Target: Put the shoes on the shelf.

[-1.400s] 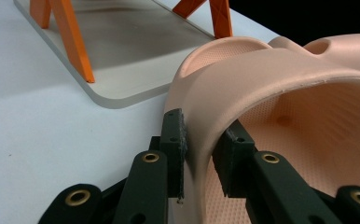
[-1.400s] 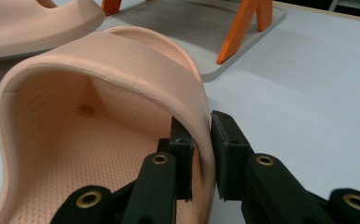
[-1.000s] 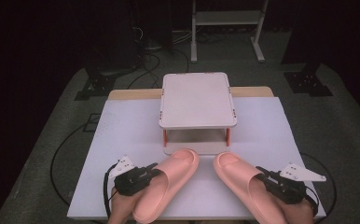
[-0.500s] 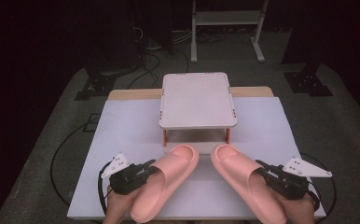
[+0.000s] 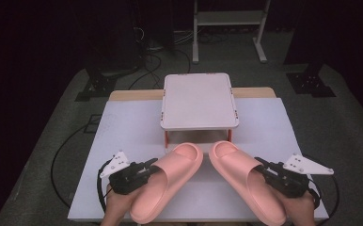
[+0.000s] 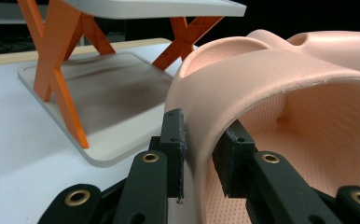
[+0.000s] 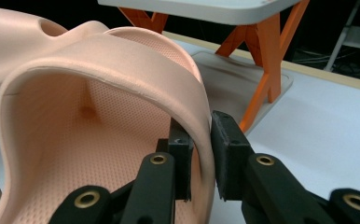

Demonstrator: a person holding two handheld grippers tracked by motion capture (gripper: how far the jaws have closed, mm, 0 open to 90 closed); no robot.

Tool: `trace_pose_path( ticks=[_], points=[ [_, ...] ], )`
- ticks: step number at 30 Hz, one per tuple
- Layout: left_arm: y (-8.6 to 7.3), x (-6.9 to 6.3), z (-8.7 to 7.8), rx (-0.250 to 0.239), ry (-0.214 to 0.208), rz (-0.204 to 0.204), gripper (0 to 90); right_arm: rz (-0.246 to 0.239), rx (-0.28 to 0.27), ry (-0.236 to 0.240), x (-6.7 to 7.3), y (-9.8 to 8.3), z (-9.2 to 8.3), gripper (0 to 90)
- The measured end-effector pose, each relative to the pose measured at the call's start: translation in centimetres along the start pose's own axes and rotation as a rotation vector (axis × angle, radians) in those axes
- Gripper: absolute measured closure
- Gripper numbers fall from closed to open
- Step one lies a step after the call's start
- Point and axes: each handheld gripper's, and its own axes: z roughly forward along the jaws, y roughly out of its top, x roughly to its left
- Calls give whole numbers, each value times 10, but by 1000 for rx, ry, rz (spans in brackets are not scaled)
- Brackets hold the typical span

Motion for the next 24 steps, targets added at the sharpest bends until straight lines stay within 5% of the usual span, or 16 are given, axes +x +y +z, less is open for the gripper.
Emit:
trace_pose_path(
  ticks=[24],
  points=[
    [38, 0, -7, -75, 4, 43, 746, -21, -73, -15, 9, 33, 2, 781]
  ],
)
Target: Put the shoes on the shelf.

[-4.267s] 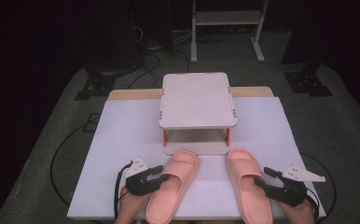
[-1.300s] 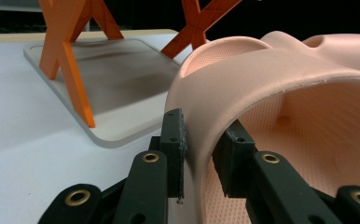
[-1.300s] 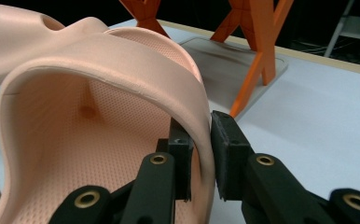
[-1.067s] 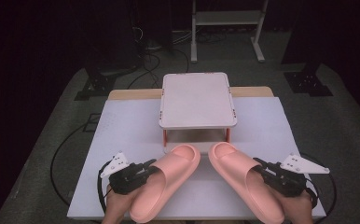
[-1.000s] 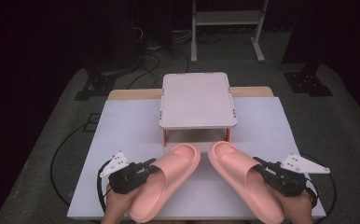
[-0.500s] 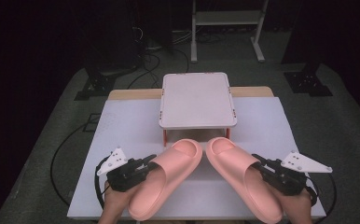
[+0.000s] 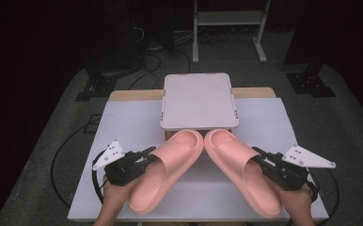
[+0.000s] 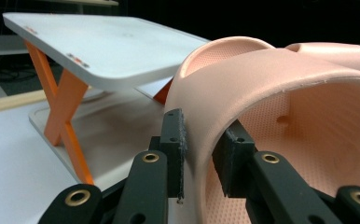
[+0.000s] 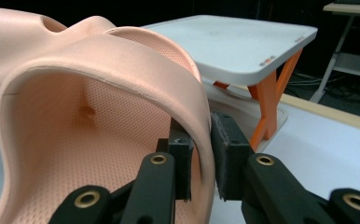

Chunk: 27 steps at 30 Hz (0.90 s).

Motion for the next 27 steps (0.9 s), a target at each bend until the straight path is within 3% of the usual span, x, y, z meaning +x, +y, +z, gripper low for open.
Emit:
trace_pose_path(
  ticks=[9, 27],
  points=[
    [20, 5, -2, -34, 4, 5, 745, -8, -29, -4, -2, 16, 5, 781],
    [48, 20, 10, -39, 21, 11, 746, 12, -57, -23, -13, 43, 20, 781]
  ],
)
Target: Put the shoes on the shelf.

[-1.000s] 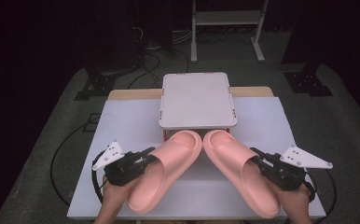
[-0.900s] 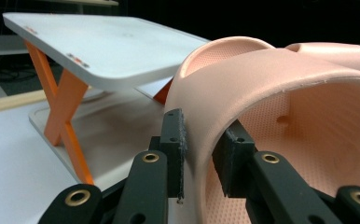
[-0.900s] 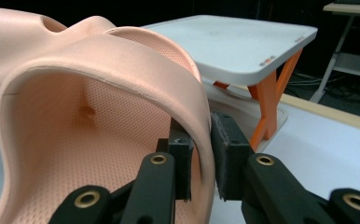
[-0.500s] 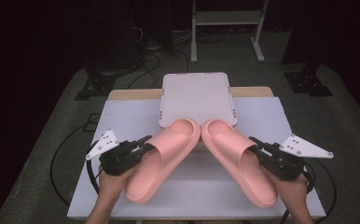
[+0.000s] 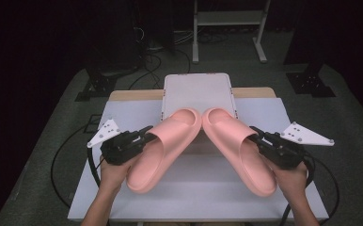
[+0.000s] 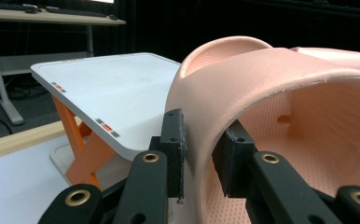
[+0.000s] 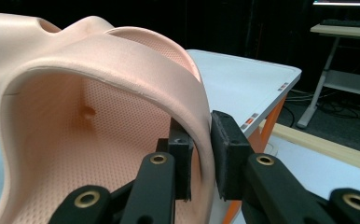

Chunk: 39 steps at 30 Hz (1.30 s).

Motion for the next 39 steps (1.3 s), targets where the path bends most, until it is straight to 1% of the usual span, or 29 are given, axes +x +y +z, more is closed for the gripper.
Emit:
trace_pose_path(
  ticks=[4, 7, 12, 15, 16, 19, 22, 23, 29, 33, 38, 39],
  points=[
    [6, 6, 4, -3, 6, -3, 746, 6, -3, -6, -4, 6, 6, 781],
    [10, 10, 7, 10, 17, -2, 746, 12, 0, -8, -7, 10, 11, 781],
    [15, 14, 10, 9, 24, 4, 746, 9, 1, -16, -9, 14, 17, 781],
    [19, 18, 12, 14, 36, -1, 746, 18, 3, -20, -11, 16, 19, 781],
    [19, 19, 13, 13, 40, -1, 746, 11, 1, -22, -12, 17, 20, 781],
    [21, 22, 15, 14, 46, -4, 745, 19, 4, -28, -14, 20, 22, 780],
    [23, 24, 17, 21, 48, 1, 746, 14, 8, -36, -16, 22, 24, 780],
    [24, 24, 19, 22, 54, 1, 746, 14, 8, -38, -17, 22, 25, 780],
    [27, 29, 24, 34, 61, -4, 746, 23, 11, -45, -21, 26, 28, 780],
    [28, 31, 27, 32, 60, -7, 745, 22, 13, -47, -24, 27, 31, 780],
    [29, 33, 30, 44, 62, -6, 745, 28, 19, -50, -27, 29, 35, 780],
    [29, 33, 32, 46, 60, -11, 745, 25, 17, -49, -28, 29, 36, 780]
  ],
)
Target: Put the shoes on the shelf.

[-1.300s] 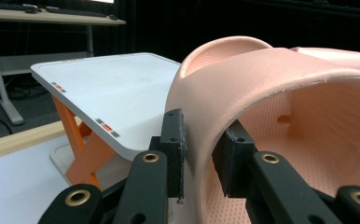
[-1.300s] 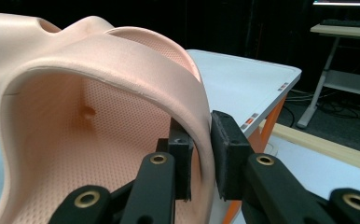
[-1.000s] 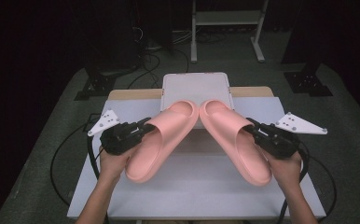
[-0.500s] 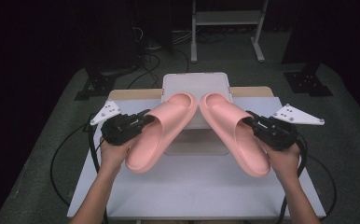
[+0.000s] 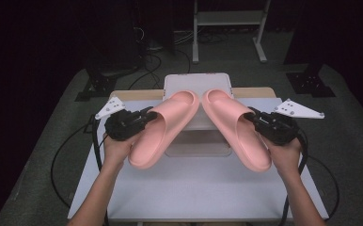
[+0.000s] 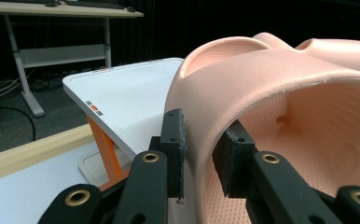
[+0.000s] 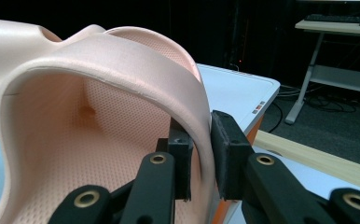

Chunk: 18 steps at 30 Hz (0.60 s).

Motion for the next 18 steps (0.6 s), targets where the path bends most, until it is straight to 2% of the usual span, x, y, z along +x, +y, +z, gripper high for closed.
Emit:
trace_pose_path(
  ticks=[8, 18],
  points=[
    [5, 3, 6, 6, 8, 6, 745, 1, 8, -4, -3, 5, 8, 780],
    [13, 7, 13, 4, 14, -5, 743, 6, 18, -22, -9, 11, 17, 780]
  ],
)
